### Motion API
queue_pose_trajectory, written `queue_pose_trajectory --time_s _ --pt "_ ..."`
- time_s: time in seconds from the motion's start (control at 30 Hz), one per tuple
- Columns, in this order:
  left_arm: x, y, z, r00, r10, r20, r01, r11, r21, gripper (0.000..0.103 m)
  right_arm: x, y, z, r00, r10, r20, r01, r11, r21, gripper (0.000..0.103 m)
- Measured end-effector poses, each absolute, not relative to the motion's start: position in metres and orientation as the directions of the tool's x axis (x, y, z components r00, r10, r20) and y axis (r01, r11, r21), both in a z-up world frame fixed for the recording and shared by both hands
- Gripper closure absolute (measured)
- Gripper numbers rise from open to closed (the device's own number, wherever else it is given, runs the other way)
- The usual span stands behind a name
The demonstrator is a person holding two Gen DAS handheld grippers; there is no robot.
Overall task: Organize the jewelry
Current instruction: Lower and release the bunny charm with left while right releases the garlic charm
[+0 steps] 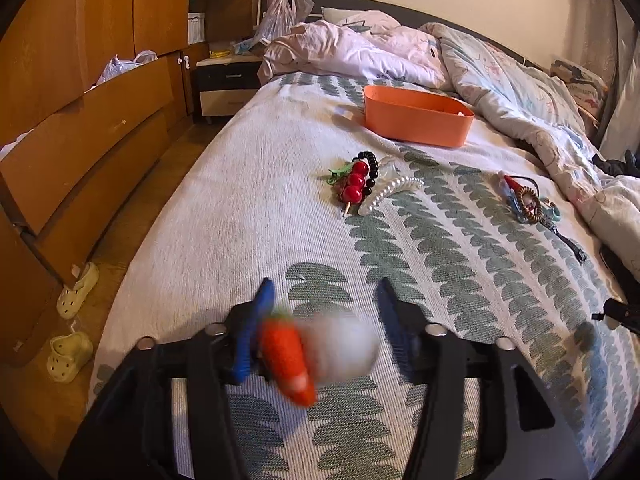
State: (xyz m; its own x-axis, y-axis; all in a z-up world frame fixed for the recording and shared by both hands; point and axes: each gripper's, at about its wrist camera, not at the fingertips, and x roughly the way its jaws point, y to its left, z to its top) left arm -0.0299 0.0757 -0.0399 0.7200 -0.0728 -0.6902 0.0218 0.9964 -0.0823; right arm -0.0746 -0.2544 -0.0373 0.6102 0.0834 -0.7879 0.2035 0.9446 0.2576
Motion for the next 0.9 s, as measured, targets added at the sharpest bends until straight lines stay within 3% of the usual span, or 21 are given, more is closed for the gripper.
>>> queue_pose_trajectory --time_s 0.17,0.4,0.9 --pt "-0.032 0.077 -0.035 0.729 -0.061 -0.682 0.011 0.997 -0.078 0.035 -0.075 -0.253 -0.038 0.605 0.067 -0.793 0.205 0.95 0.236 0.062" --pt "-0.032 0.087 -0.023 0.741 -0.075 -0.668 -0.011 0.992 -0.123 0.034 -0.079 -0.256 -0.025 0.642 0.058 -0.765 0.199 0.95 0.24 0.056" --pt "-0.035 0.102 0.004 0.764 -0.069 -0.642 -0.056 0.983 -0.172 0.021 -0.102 -0.279 0.021 0.778 0.04 -0.627 0.205 0.927 0.313 0.037"
